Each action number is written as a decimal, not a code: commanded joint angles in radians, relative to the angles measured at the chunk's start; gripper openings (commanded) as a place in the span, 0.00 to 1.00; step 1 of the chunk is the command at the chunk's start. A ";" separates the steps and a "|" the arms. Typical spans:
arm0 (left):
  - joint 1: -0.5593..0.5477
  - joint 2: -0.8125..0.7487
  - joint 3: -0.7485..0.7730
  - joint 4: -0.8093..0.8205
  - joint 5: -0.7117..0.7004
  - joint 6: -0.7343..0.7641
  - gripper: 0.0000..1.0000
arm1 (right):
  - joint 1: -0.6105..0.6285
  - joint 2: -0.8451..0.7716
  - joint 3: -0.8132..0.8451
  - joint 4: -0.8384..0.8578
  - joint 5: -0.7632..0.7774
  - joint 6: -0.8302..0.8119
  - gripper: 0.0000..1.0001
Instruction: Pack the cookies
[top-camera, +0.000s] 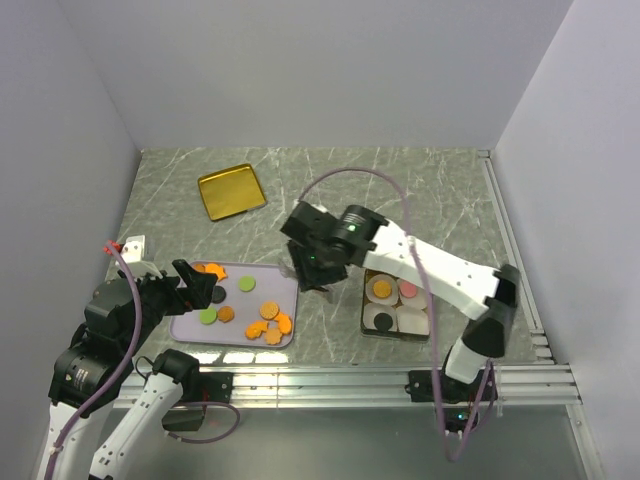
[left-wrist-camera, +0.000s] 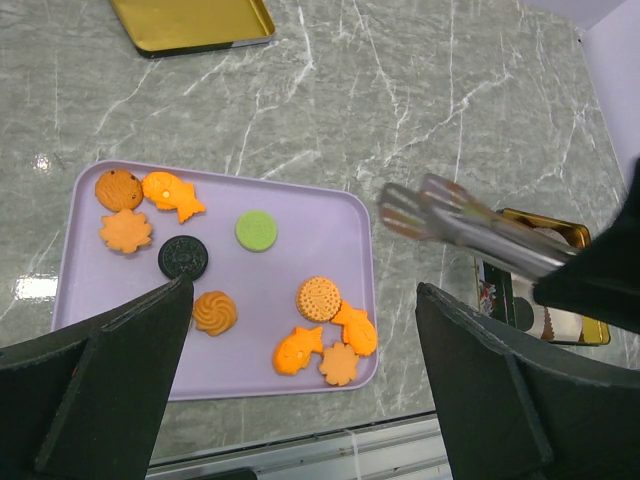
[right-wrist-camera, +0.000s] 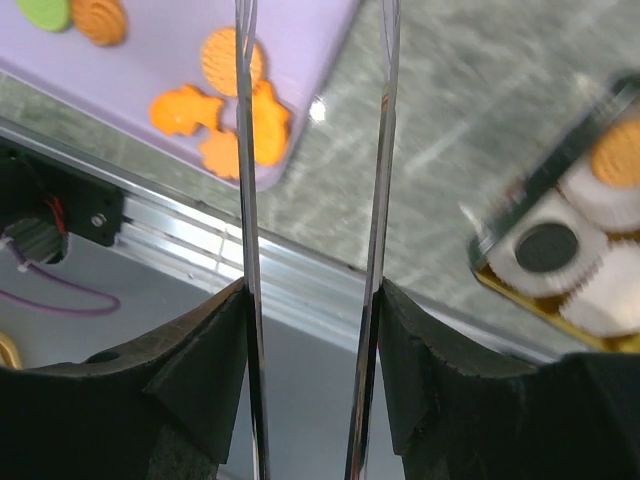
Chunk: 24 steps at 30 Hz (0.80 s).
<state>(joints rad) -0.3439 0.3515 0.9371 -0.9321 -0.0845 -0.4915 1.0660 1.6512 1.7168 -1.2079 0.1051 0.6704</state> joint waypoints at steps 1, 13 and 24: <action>0.006 -0.002 0.008 0.026 -0.008 0.001 0.99 | 0.032 0.091 0.149 0.001 -0.013 -0.064 0.58; 0.060 -0.014 0.000 0.042 0.019 0.013 1.00 | 0.072 0.406 0.441 -0.074 -0.065 -0.187 0.58; 0.100 -0.026 -0.009 0.056 0.032 0.019 0.96 | 0.072 0.544 0.557 -0.127 -0.087 -0.288 0.59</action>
<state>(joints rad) -0.2584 0.3347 0.9352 -0.9234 -0.0731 -0.4904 1.1301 2.1929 2.2215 -1.3079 0.0250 0.4328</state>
